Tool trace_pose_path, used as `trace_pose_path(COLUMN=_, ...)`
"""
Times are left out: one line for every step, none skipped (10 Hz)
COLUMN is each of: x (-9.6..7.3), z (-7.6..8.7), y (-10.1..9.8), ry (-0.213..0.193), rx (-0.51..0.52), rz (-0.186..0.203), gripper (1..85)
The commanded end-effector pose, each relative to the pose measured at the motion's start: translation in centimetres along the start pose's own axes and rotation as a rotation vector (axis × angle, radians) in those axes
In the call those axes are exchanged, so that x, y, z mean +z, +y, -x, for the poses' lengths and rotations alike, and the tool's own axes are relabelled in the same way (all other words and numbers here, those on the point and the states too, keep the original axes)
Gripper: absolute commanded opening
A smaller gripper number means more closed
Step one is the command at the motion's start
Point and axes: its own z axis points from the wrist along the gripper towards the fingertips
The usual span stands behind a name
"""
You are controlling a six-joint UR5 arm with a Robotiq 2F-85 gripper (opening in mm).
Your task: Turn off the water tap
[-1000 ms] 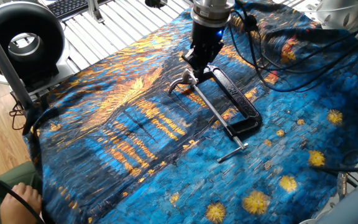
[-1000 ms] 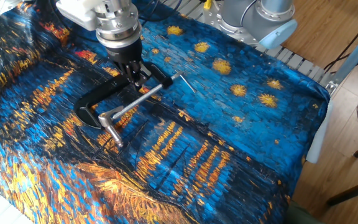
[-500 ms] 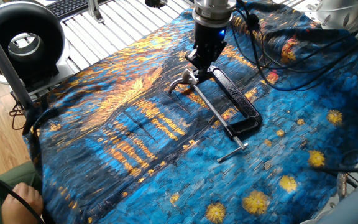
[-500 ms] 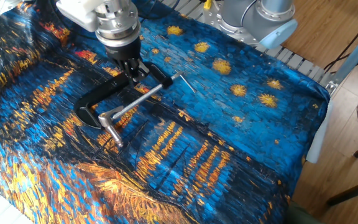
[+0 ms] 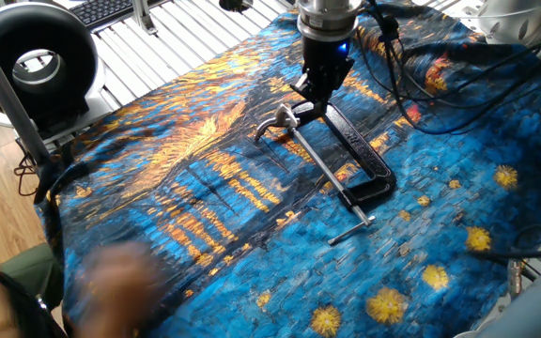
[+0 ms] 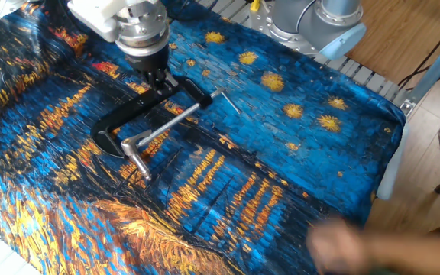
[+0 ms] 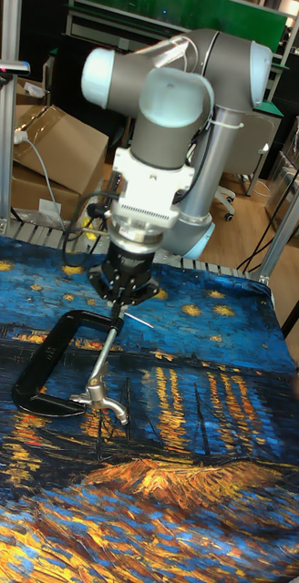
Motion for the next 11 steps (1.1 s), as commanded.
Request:
trace_pose_path(x=2.9, z=2.4, y=-1.3, ry=-0.019, rx=-0.036, rz=0.003, gripper=1.3)
trace_pose_path(x=3.7, z=3.1, y=-1.0, ry=-0.022, rx=-0.035, rz=0.009, gripper=1.3)
trace_pose_path(x=4.2, z=3.6, y=-0.7, ry=-0.027, rx=-0.035, rz=0.015, gripper=1.3)
trace_pose_path(x=4.7, z=4.0, y=-0.6, ry=-0.032, rx=-0.040, rz=0.016, gripper=1.3)
trace_pose_path(x=5.3, z=4.6, y=-0.5, ry=-0.038, rx=-0.046, rz=0.019, gripper=1.3)
trace_pose_path(x=5.8, z=5.1, y=-0.3, ry=-0.043, rx=-0.050, rz=0.025, gripper=1.3)
trace_pose_path(x=6.2, z=5.4, y=-0.1, ry=-0.046, rx=-0.051, rz=0.029, gripper=1.3)
trace_pose_path(x=6.3, z=5.6, y=0.0, ry=-0.047, rx=-0.050, rz=0.029, gripper=1.3)
trace_pose_path(x=6.4, z=5.7, y=0.2, ry=-0.047, rx=-0.048, rz=0.029, gripper=1.3)
trace_pose_path(x=6.5, z=6.0, y=0.6, ry=-0.050, rx=-0.044, rz=0.034, gripper=1.3)
trace_pose_path(x=6.6, z=6.3, y=1.0, ry=-0.052, rx=-0.038, rz=0.039, gripper=1.3)
